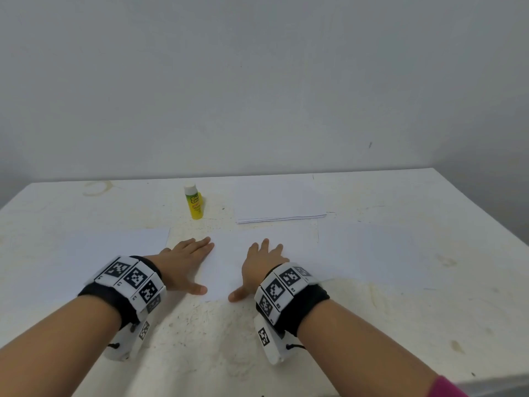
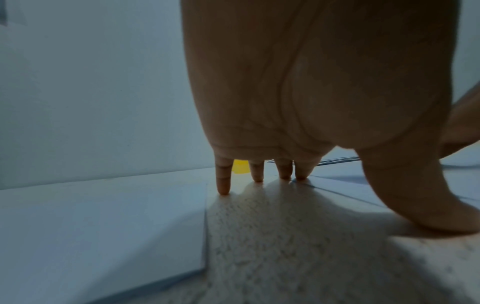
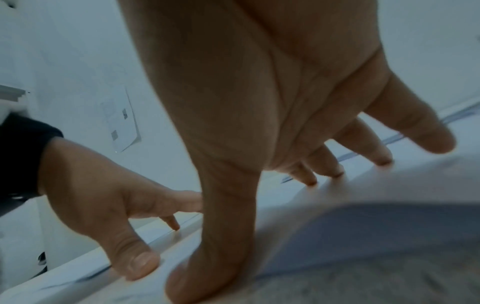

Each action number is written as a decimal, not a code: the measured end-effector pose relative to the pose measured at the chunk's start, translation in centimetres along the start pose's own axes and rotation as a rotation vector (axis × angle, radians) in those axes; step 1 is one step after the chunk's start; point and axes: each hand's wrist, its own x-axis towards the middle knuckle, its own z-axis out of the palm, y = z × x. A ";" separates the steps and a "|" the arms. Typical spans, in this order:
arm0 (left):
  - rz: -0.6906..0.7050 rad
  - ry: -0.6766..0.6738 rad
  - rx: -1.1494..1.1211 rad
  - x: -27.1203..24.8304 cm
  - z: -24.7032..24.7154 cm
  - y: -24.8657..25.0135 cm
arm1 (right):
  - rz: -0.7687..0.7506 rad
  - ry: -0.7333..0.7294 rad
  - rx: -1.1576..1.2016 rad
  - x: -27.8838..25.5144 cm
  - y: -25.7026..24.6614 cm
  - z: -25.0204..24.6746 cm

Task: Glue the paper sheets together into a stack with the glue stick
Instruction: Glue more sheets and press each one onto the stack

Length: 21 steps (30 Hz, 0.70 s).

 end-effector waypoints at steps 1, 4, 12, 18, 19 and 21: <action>0.001 -0.001 -0.002 0.0 0.0 0.0 | 0.007 0.012 0.014 0.2 -0.1 -0.2; 0.002 0.001 0.001 0.2 0.1 -0.2 | 0.037 0.060 0.089 1.0 -0.4 -0.6; -0.006 -0.010 0.019 0.3 0.2 -0.2 | 0.015 0.114 0.338 1.1 -2.6 -0.8; -0.007 -0.008 0.032 0.2 0.2 -0.2 | 0.022 0.094 0.299 2.0 -2.8 -0.1; -0.008 -0.008 0.033 0.3 0.3 -0.3 | 0.025 0.093 0.295 2.0 -2.7 -0.1; -0.007 -0.006 0.037 0.4 0.3 -0.4 | 0.032 0.085 0.298 2.0 -2.7 -0.1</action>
